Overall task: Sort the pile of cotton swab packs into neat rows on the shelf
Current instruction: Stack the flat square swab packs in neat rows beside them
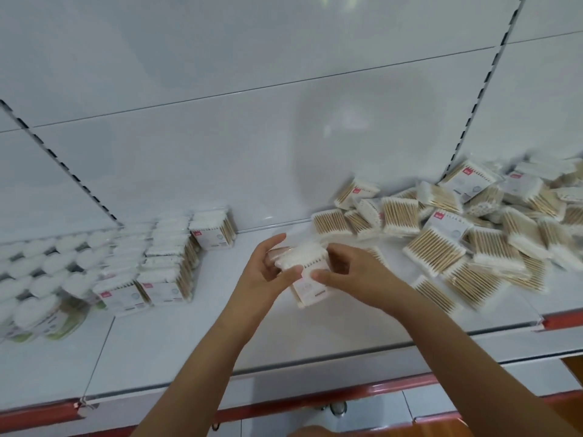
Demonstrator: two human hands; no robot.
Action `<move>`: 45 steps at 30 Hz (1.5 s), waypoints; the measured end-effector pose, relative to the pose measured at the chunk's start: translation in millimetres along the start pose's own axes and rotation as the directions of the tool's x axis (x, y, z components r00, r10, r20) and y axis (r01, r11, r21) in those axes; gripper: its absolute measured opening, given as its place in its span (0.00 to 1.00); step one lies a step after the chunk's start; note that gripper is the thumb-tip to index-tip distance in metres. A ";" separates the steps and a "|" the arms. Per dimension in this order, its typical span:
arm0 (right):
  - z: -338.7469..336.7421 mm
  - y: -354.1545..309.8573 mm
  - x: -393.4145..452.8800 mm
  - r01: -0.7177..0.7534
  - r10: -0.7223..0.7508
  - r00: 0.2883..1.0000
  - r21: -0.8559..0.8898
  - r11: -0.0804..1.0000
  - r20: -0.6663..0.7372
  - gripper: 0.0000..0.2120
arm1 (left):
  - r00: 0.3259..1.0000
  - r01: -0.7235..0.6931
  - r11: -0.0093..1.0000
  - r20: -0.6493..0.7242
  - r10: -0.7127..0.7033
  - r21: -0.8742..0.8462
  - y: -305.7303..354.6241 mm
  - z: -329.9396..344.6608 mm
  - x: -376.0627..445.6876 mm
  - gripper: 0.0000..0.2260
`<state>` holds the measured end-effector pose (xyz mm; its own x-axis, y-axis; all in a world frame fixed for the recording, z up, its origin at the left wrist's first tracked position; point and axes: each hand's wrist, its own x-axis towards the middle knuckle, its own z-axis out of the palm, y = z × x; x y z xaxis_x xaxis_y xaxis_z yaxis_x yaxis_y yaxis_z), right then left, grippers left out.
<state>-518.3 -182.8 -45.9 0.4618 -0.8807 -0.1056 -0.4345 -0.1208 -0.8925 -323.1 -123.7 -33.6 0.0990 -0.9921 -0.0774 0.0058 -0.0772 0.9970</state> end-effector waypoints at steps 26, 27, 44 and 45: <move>165.0 -63.2 121.6 0.099 -0.164 0.965 -0.295 0.950 -0.204 0.15 | 0.926 -0.329 0.479 0.179 0.331 0.814 -66.9 -100.8 -32.3 0.17; 167.0 -64.4 122.5 0.089 -0.156 0.969 -0.316 0.945 -0.194 0.15 | 0.925 -0.332 0.476 0.182 0.333 0.814 -67.0 -100.8 -32.2 0.17; 99.1 -67.8 94.0 0.080 -0.102 0.994 -0.354 0.932 -0.046 0.41 | 0.936 -0.288 0.433 0.155 0.316 0.854 -76.7 -107.0 -33.7 0.19; 81.6 -56.6 81.0 0.076 -0.130 0.985 -0.395 0.915 -0.112 0.36 | 0.935 -0.284 0.432 0.147 0.324 0.856 -76.6 -107.1 -32.0 0.19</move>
<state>-393.3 -209.9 -39.7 0.4249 -0.9032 0.0608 -0.6685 -0.3584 -0.6516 -220.2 -75.4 -107.3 -0.0519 -0.9667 0.2504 -0.8774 0.1639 0.4509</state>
